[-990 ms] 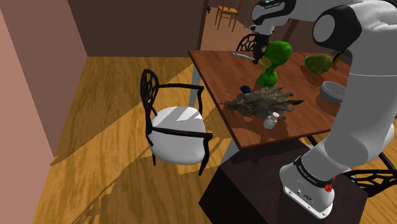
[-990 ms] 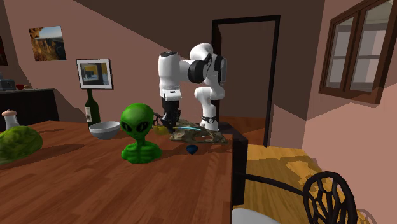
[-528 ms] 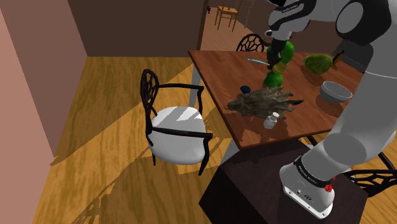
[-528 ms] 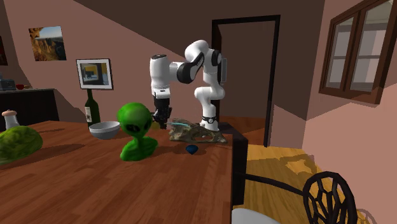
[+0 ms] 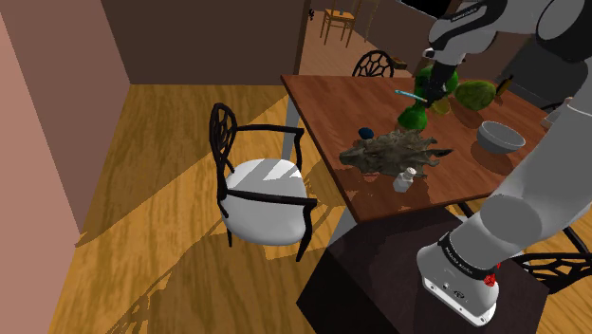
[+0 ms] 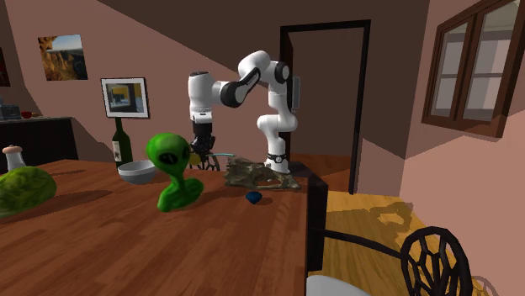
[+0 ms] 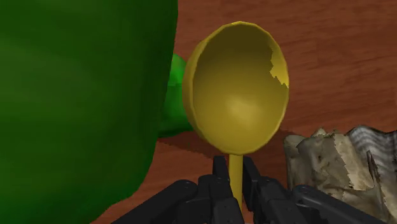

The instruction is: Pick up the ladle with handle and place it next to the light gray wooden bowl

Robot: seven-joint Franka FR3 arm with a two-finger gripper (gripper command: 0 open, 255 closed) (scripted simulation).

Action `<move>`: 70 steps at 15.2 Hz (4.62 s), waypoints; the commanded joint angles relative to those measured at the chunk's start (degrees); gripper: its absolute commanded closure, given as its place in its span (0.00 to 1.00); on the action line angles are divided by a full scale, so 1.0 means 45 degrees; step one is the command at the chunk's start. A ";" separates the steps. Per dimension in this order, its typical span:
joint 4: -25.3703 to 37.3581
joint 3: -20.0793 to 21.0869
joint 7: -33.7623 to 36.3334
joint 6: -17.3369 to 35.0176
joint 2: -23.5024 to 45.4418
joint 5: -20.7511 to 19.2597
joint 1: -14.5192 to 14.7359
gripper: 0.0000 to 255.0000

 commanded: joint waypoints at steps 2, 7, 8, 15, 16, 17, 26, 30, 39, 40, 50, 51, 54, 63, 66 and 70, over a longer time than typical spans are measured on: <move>-0.0826 -0.0441 -0.0632 0.0132 -0.0355 -0.0353 -0.0429 1.00; -0.1484 -0.1074 -0.1844 0.0481 -0.0835 -0.0692 -0.1163 1.00; -0.1571 -0.1203 -0.2105 0.0542 -0.0894 -0.0740 -0.1320 1.00; -0.1773 -0.2087 -0.4131 0.0889 -0.0936 -0.0828 -0.2523 1.00; -0.1744 -0.2206 -0.4450 0.0928 -0.0886 -0.0796 -0.2712 1.00; -0.1700 -0.2323 -0.4777 0.0964 -0.0820 -0.0752 -0.2904 1.00; -0.0637 -0.3085 -0.7994 0.1093 0.0414 0.0219 -0.4981 1.00; 0.0238 -0.3195 -0.9488 0.0985 0.1287 0.0915 -0.6151 1.00; 0.0470 -0.2921 -1.0545 0.1699 0.2409 0.1777 -0.7160 1.00; 0.0408 -0.2874 -1.0577 0.1837 0.2502 0.1849 -0.7197 1.00; -0.0057 -0.2321 -1.0926 0.3156 0.3522 0.2631 -0.7626 1.00; -0.0088 -0.2257 -1.0962 0.3282 0.3632 0.2713 -0.7675 1.00; -0.0162 -0.2057 -1.1074 0.3653 0.3968 0.2959 -0.7828 1.00; -0.0235 -0.1573 -1.1318 0.4442 0.4752 0.3506 -0.8196 1.00; -0.0234 -0.1573 -1.1318 0.4442 0.4752 0.3506 -0.8196 1.00; -0.0234 -0.1570 -1.1321 0.4446 0.4758 0.3509 -0.8199 0.00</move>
